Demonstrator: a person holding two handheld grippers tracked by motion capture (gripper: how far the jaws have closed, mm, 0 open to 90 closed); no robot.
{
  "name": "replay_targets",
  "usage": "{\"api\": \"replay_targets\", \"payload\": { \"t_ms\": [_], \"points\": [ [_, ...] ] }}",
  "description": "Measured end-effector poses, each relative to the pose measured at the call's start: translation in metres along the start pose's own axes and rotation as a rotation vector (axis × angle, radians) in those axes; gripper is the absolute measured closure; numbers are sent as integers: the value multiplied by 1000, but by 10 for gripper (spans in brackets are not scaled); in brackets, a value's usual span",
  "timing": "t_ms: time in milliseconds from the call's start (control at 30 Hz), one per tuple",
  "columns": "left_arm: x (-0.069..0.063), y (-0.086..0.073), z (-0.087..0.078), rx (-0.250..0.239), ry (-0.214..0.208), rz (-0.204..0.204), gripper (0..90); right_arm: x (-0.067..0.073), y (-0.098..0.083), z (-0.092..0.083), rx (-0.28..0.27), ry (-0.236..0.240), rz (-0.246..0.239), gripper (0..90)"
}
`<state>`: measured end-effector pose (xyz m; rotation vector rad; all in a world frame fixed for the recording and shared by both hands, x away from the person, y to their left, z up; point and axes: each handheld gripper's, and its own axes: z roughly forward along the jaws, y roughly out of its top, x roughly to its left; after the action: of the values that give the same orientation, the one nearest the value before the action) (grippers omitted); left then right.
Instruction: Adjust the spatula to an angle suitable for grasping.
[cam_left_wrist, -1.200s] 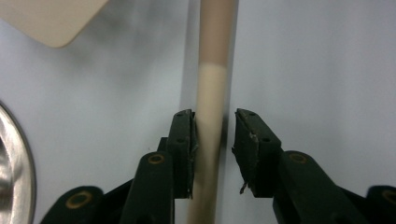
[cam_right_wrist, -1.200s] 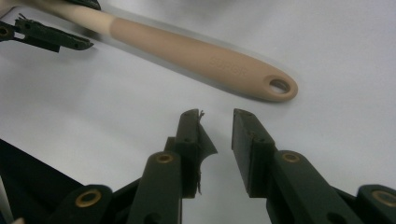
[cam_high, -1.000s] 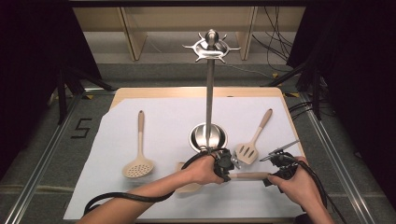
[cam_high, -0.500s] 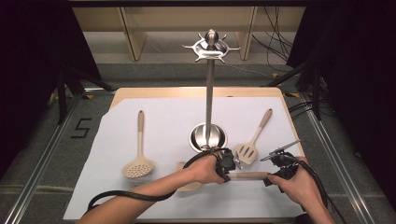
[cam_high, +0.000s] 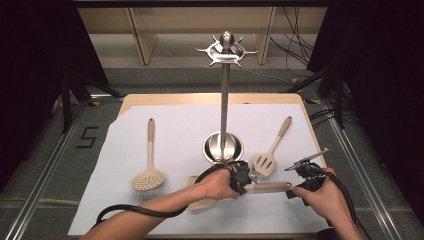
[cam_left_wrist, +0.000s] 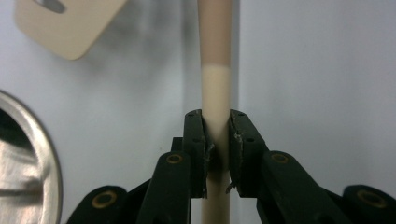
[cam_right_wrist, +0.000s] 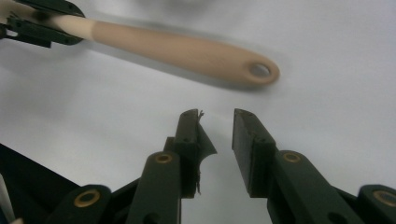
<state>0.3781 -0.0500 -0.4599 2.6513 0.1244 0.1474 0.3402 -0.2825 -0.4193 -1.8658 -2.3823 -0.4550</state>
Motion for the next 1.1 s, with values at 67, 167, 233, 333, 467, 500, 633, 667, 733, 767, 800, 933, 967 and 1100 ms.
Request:
{"api": "replay_targets", "payload": {
  "t_ms": [67, 167, 233, 333, 467, 500, 633, 667, 733, 767, 800, 933, 967, 1100],
  "points": [
    [0, -5, -7, -54, 4, -25, 782, -5, -1, -8, -23, 9, 54, 725],
    [-1, -13, -19, -133, 1, -57, 782, -20, -1, -21, -107, -28, 39, 731],
    [-4, -18, -28, -190, 1, -83, 782, -28, -4, -29, -169, -22, 40, 743],
    [-6, -24, -37, -256, 1, -103, 782, -30, -5, -35, -217, -26, 57, 782],
    [-12, -38, -63, -446, 37, -192, 782, -29, -5, -40, -364, -6, -47, 872],
    [-13, -42, -70, -476, 55, -191, 782, -26, -4, -41, -365, 38, -52, 873],
    [-18, -54, -89, -598, 100, -230, 782, -18, 1, -31, -453, 47, -105, 854],
    [-18, -57, -93, -623, 123, -217, 782, -15, 1, -31, -439, 60, -84, 850],
    [-20, -65, -101, -667, 156, -242, 782, -16, 2, -26, -440, 48, -109, 845],
    [-21, -68, -104, -693, 170, -262, 782, -15, 2, -26, -433, 64, -82, 845],
    [-21, -68, -104, -693, 170, -262, 782, -15, 2, -26, -433, 64, -82, 845],
    [-23, -81, -121, -762, 241, -285, 782, -12, 1, -22, -435, 62, -14, 843],
    [-24, -84, -124, -769, 248, -285, 782, -15, 0, -22, -438, 47, -47, 843],
    [-25, -93, -131, -808, 268, -322, 782, -17, 1, -20, -460, 52, -6, 834]
  ]
}}
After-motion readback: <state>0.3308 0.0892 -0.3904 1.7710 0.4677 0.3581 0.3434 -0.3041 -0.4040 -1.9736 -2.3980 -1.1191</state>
